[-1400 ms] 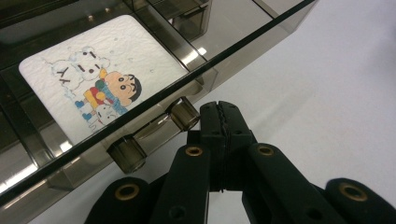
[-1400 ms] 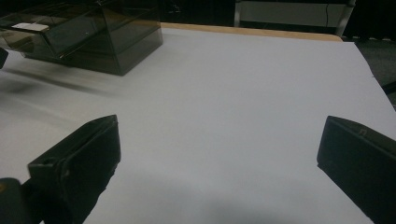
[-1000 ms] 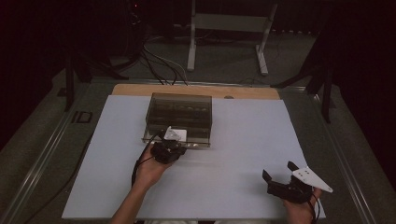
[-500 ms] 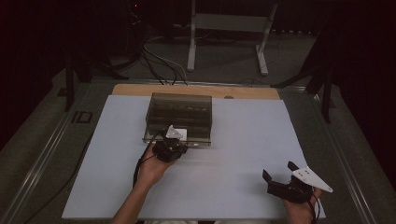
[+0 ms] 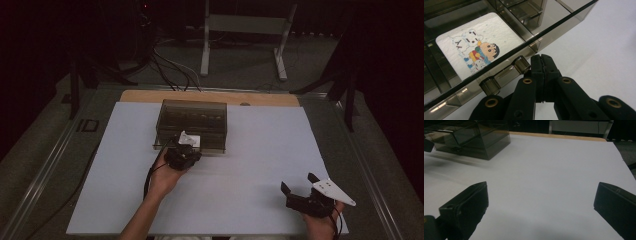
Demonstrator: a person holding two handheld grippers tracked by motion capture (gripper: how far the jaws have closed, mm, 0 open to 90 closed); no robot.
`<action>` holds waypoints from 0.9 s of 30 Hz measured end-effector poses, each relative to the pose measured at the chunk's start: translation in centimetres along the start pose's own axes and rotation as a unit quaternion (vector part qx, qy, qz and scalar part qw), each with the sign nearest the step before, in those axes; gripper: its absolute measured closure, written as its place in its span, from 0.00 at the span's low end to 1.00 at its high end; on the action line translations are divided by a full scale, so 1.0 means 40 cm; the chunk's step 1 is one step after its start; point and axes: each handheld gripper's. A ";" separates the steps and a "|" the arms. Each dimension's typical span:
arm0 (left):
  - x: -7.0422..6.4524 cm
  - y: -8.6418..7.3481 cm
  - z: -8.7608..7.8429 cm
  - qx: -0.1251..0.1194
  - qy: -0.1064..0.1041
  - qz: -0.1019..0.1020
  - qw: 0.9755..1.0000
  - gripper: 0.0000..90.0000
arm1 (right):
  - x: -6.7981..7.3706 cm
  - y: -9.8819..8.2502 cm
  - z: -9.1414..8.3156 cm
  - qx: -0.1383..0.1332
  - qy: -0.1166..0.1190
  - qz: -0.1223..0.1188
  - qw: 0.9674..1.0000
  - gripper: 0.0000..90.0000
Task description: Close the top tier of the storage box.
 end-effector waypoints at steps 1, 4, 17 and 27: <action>0.001 0.001 0.000 -0.001 0.000 -0.002 1.000 1.00 | 0.000 0.000 0.000 0.000 0.000 0.000 1.000 0.00; 0.003 0.002 0.000 -0.002 0.004 -0.004 1.000 1.00 | 0.000 0.000 0.000 0.000 0.000 0.001 1.000 0.00; 0.007 0.002 0.002 -0.004 0.010 -0.006 1.000 1.00 | -0.001 0.000 -0.001 0.000 -0.001 0.001 1.000 0.00; 0.007 0.009 0.004 -0.010 0.014 -0.010 1.000 1.00 | -0.001 0.000 -0.001 -0.001 -0.001 0.001 1.000 0.00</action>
Point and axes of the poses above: each handheld gripper's, and its own axes: z roughly forward along the jaws, y roughly out of its top, x roughly to its left, and after that the axes turned 4 degrees about y, right-handed
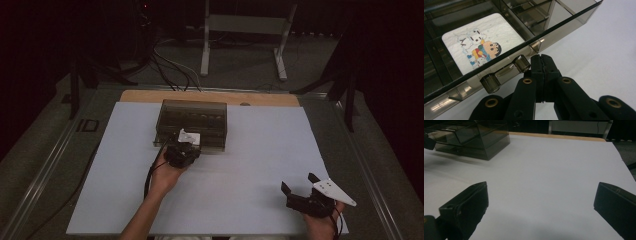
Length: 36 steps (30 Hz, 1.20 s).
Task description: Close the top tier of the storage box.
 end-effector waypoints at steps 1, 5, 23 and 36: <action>0.000 0.002 0.000 -0.001 0.001 0.000 1.000 1.00 | 0.000 0.000 0.000 0.000 0.000 0.000 1.000 0.00; 0.005 0.008 0.003 0.000 0.004 -0.002 1.000 1.00 | -0.002 -0.001 -0.001 0.000 0.000 0.000 1.000 0.00; 0.015 0.020 0.018 -0.004 0.006 -0.006 1.000 1.00 | -0.011 -0.011 -0.026 -0.001 -0.015 0.006 1.000 0.00; 0.019 0.023 0.022 -0.005 0.009 -0.007 1.000 1.00 | -0.011 -0.011 -0.025 -0.002 -0.013 0.006 1.000 0.00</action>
Point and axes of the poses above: each handheld gripper's, and its own axes: z roughly forward along the jaws, y roughly out of its top, x roughly to its left, and after that the axes turned 4 degrees about y, right-handed
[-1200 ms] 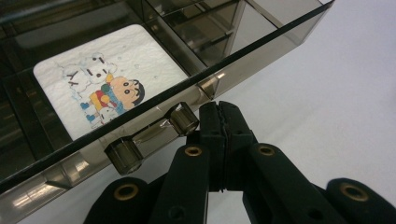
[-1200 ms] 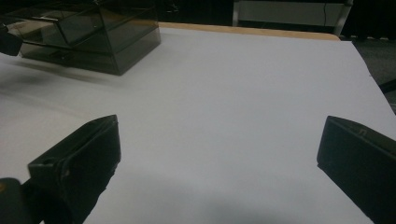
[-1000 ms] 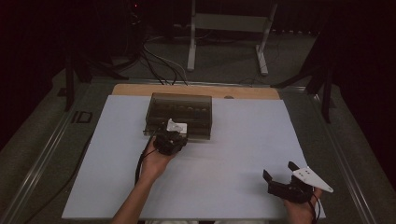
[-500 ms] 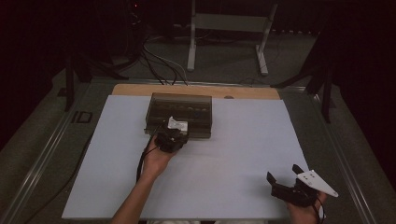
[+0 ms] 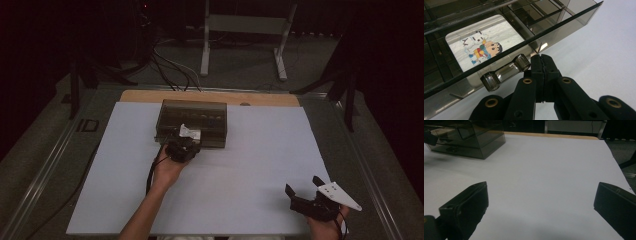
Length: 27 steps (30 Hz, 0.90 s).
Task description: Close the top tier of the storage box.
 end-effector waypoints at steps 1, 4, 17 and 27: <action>0.000 0.000 0.000 0.000 0.000 0.000 1.000 1.00 | 0.000 0.000 0.000 0.000 0.000 0.000 1.000 0.00; 0.000 0.003 0.002 0.001 0.002 0.001 1.000 1.00 | 0.001 0.000 0.001 0.000 0.000 0.000 1.000 0.00; 0.007 0.014 0.012 0.000 0.006 0.003 1.000 1.00 | 0.001 0.001 0.003 0.000 0.002 0.000 1.000 0.00; 0.014 0.020 0.010 -0.005 0.009 -0.001 1.000 1.00 | -0.001 0.001 0.002 0.000 0.002 -0.001 1.000 0.00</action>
Point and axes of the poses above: each handheld gripper's, and its own axes: z roughly forward along the jaws, y roughly out of its top, x roughly to its left, and after that the axes turned 4 degrees about y, right-handed
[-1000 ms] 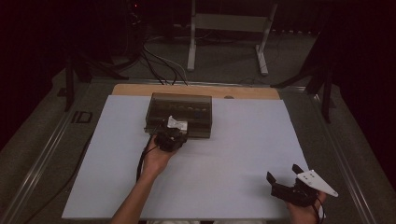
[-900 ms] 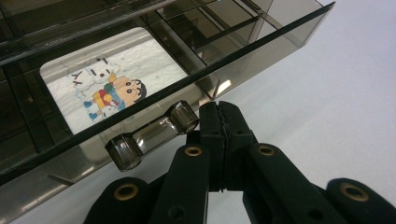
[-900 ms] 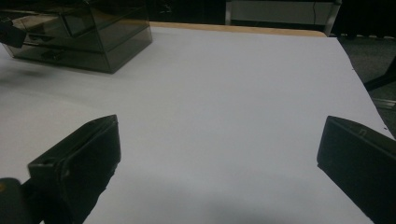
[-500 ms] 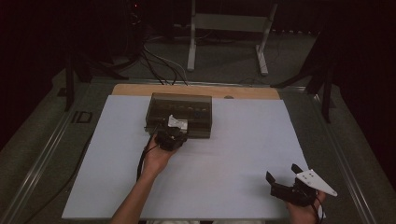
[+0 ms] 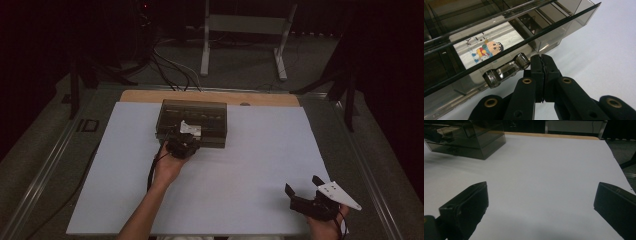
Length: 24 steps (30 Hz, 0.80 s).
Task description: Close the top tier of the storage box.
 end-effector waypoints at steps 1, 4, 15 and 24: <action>0.000 0.000 0.000 0.001 0.001 0.002 1.000 1.00 | 0.000 0.000 0.000 0.000 0.000 0.000 1.000 0.00; 0.001 0.002 0.001 0.000 0.003 0.004 1.000 1.00 | 0.000 0.000 0.000 0.000 0.000 0.000 1.000 0.00; 0.009 0.006 0.002 -0.007 0.009 -0.004 1.000 1.00 | -0.001 0.000 -0.001 -0.001 0.000 0.001 1.000 0.00; 0.040 0.002 -0.003 -0.006 0.027 -0.025 0.999 1.00 | 0.000 0.000 0.001 0.000 0.000 0.000 1.000 0.00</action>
Point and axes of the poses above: each handheld gripper's, and its own axes: z roughly forward along the jaws, y roughly out of its top, x roughly to its left, and after that the axes turned 4 degrees about y, right-handed
